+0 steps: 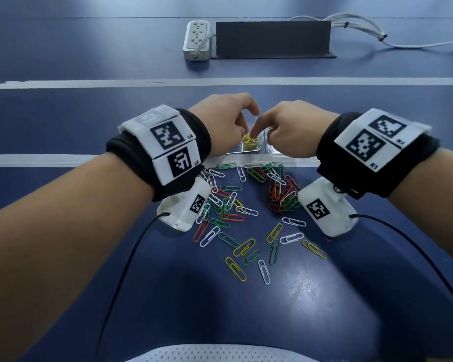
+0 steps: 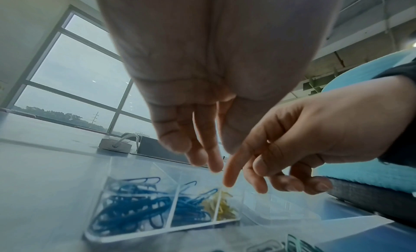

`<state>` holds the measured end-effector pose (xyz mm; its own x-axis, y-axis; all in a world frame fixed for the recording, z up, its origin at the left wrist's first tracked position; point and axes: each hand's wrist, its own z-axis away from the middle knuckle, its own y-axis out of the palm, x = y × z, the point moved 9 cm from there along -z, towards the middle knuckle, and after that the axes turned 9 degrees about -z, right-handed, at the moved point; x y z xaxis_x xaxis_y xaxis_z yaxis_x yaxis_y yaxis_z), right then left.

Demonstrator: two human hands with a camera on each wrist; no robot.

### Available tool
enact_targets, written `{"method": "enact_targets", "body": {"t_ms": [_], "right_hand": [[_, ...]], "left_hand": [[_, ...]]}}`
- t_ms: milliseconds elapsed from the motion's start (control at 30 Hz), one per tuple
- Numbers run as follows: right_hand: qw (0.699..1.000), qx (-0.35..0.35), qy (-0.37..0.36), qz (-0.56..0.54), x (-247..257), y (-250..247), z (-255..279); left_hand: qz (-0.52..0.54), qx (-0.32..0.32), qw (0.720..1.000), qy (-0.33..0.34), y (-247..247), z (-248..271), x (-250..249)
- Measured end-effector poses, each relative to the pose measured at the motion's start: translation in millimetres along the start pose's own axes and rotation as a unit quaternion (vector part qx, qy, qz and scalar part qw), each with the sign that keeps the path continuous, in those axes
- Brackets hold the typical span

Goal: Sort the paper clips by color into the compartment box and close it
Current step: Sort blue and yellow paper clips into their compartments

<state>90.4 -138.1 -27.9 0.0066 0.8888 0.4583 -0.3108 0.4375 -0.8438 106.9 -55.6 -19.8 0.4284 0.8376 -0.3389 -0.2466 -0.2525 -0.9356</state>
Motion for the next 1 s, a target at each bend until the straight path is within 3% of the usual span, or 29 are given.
{"method": "enact_targets", "body": {"t_ms": [133, 367, 533, 767, 1000], "right_hand": [[0.999, -0.027, -0.020, -0.013, 3, -6, 4], [0.995, 0.049, -0.084, 0.037, 16, 26, 27], [0.984, 0.068, -0.135, 0.096, 25, 36, 40], [0.949, 0.206, -0.194, 0.142, 24, 66, 75], [0.948, 0.175, -0.220, 0.148, 22, 70, 79]], "left_hand": [[-0.010, -0.044, 0.999, 0.021, -13, 11, 2], [-0.140, 0.108, 0.982, 0.066, 21, 45, 1], [-0.144, 0.155, 0.971, 0.110, 44, 53, -10], [-0.187, 0.160, 0.959, 0.139, 48, 58, -20], [-0.228, 0.156, 0.954, 0.121, 51, 60, -20]]}}
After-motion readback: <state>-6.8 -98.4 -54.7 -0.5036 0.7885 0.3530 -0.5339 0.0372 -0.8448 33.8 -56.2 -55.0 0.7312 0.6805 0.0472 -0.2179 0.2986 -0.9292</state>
